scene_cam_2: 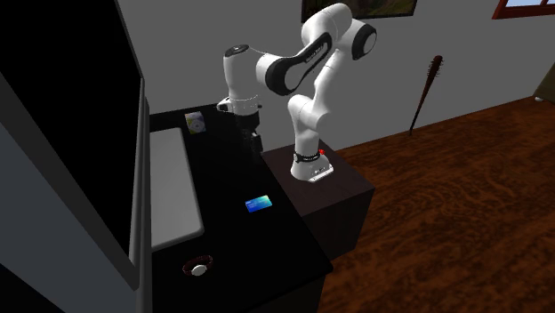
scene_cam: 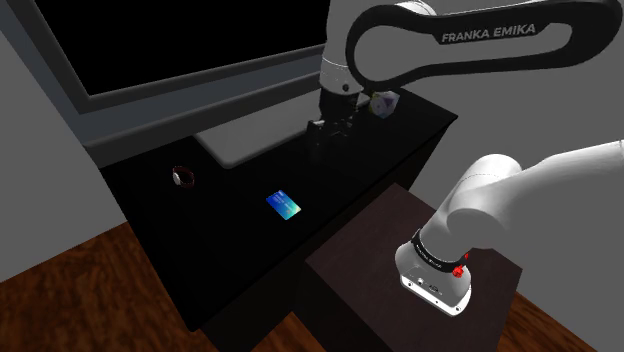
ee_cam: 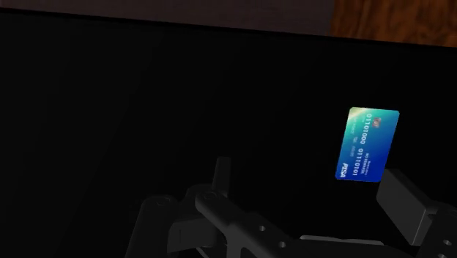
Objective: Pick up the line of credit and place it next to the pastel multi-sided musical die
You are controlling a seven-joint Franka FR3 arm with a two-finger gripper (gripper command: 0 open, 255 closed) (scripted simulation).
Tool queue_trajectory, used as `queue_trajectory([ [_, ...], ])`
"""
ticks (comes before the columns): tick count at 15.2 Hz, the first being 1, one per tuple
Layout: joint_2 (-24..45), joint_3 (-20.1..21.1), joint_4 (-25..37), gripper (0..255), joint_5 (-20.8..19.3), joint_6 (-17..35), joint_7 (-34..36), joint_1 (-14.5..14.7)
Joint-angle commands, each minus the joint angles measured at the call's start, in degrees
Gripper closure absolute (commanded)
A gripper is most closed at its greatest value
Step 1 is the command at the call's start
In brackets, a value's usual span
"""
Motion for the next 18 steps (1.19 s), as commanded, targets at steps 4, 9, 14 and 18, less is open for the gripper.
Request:
queue_trajectory([
  [4,7.25,6.12,-0.17,0,3.14,5.79,6.37,1.91],
  [9,16.42,11.84,1.49,0,4.54,11.67,12.66,2.98],
  [14,19.02,13.11,-0.21,0,4.77,15.79,13.42,3.21],
  [18,20.76,13.83,-1.78,0,4.88,19.08,13.60,3.28],
])
